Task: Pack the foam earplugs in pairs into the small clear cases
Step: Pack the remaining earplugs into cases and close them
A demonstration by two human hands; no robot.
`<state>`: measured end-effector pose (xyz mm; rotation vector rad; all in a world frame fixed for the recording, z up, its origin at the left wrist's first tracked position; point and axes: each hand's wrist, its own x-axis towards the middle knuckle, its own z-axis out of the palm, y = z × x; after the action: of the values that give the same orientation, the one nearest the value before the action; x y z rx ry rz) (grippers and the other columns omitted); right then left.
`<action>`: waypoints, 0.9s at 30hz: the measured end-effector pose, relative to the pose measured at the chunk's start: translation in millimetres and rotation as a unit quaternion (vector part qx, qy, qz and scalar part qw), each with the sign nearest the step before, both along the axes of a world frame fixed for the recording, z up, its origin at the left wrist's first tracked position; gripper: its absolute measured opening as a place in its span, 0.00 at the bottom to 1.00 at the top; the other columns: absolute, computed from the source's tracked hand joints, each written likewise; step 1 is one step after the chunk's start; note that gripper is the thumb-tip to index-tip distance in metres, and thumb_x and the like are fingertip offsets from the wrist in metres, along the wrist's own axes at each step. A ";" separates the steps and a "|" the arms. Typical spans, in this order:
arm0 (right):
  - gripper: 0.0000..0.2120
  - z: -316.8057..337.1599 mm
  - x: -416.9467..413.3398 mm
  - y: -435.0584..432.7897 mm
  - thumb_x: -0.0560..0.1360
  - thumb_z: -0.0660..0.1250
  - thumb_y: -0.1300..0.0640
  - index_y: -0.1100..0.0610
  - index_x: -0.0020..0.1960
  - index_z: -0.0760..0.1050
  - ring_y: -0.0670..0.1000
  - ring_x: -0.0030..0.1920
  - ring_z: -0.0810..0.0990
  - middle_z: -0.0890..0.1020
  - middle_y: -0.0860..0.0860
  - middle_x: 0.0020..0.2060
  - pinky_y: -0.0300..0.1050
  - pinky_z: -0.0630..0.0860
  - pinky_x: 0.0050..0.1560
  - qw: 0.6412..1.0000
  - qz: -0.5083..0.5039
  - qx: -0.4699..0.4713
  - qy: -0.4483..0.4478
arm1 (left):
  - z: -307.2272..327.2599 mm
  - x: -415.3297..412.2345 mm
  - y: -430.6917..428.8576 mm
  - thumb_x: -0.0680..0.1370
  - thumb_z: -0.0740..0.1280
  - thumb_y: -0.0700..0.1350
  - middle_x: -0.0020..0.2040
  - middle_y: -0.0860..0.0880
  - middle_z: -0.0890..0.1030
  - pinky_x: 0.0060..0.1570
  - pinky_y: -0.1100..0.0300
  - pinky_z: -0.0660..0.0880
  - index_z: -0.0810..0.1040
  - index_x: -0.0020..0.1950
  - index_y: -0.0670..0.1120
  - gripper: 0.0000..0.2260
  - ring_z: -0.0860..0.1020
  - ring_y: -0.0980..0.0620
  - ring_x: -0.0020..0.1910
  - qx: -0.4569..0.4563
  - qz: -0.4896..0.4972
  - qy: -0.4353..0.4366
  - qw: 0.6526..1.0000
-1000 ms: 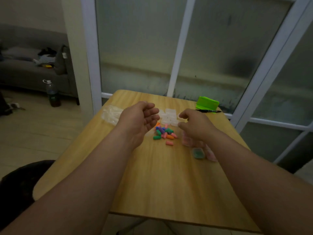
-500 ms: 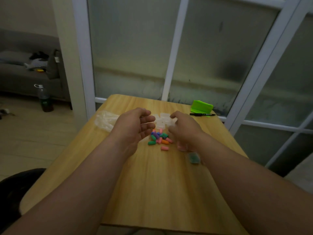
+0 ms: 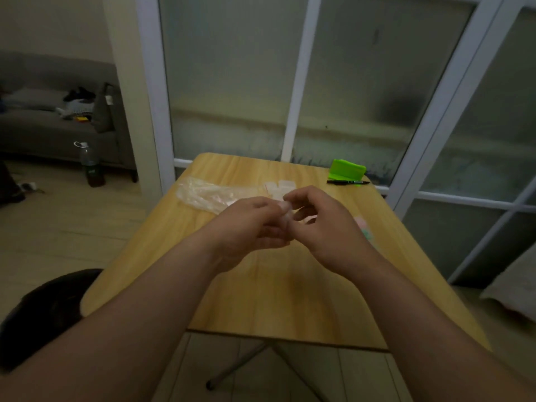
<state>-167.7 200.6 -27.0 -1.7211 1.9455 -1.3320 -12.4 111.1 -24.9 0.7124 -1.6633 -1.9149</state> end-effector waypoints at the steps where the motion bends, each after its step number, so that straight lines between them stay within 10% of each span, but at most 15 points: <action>1: 0.12 -2.2 0.2 2.8 0.79 0.75 0.51 0.47 0.62 0.79 0.42 0.53 0.82 0.82 0.43 0.54 0.36 0.79 0.48 1.000 0.006 0.004 0.003 | -2.2 2.6 1.5 0.85 0.67 0.47 0.58 0.38 0.86 0.53 0.54 0.83 0.82 0.64 0.41 0.13 0.86 0.45 0.54 -0.006 0.000 0.000 1.000; 14: 0.06 -10.1 -4.5 -0.3 0.80 0.74 0.54 0.55 0.55 0.83 0.41 0.44 0.86 0.89 0.49 0.46 0.31 0.76 0.40 0.982 0.006 0.038 -0.185 | -12.5 9.2 2.6 0.78 0.76 0.39 0.57 0.38 0.86 0.60 0.50 0.83 0.81 0.65 0.43 0.16 0.86 0.41 0.58 -0.002 -0.004 0.011 1.000; 27: 0.09 -13.0 0.6 -0.6 0.77 0.77 0.53 0.57 0.51 0.82 0.49 0.48 0.84 0.89 0.53 0.47 0.52 0.79 0.55 0.974 0.005 0.084 -0.211 | -17.4 13.7 -1.5 0.77 0.76 0.37 0.53 0.36 0.86 0.62 0.44 0.82 0.82 0.63 0.43 0.15 0.86 0.41 0.54 -0.020 0.005 -0.024 0.999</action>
<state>-167.1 199.9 -40.1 -1.2452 1.7435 -1.3526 1.3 109.6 -42.3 0.7557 -1.7191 -1.8656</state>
